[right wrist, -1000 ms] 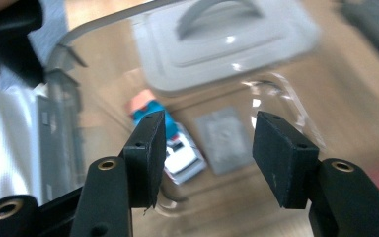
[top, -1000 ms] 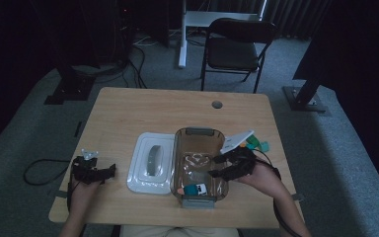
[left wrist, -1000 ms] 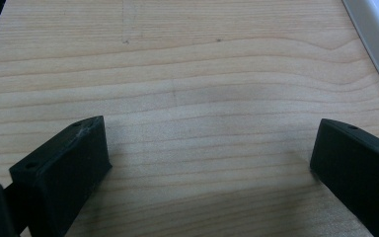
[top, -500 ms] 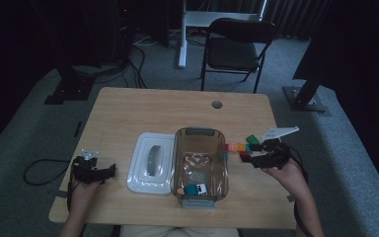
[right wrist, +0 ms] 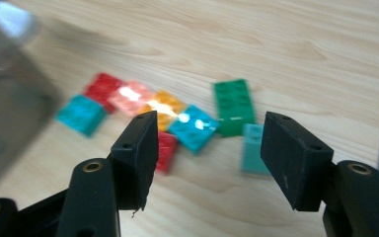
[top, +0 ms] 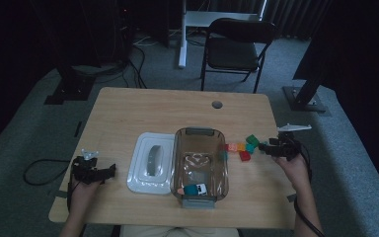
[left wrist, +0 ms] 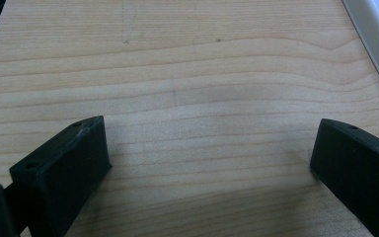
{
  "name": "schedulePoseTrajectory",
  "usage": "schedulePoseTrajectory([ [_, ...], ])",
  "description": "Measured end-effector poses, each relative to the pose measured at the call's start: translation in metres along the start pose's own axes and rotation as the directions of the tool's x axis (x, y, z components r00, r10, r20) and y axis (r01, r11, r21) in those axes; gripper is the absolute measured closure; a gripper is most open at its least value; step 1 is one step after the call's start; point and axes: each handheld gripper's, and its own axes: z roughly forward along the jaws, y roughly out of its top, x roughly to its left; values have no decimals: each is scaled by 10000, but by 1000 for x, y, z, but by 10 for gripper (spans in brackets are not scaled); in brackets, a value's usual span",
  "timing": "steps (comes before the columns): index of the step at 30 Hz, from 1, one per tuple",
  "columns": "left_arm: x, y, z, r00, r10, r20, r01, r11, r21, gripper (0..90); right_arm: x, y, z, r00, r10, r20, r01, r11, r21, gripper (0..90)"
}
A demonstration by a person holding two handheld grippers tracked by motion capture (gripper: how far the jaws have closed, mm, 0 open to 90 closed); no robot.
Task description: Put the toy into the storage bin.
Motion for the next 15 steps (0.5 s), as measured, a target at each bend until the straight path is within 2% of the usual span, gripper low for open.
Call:
schedulePoseTrajectory([
  [6, 0, 0, 0, 10000, -1, 0, 1, 10000, 0, 20, -18, -5, 20, 9980, 419, 473, -433, 9986, 291, 392],
  [15, 0, 0, 0, 10000, -1, -1, 1, 10000, -1, 20, -31, -12, 42, 9949, 859, 525, -893, 9937, 677, 423],
])
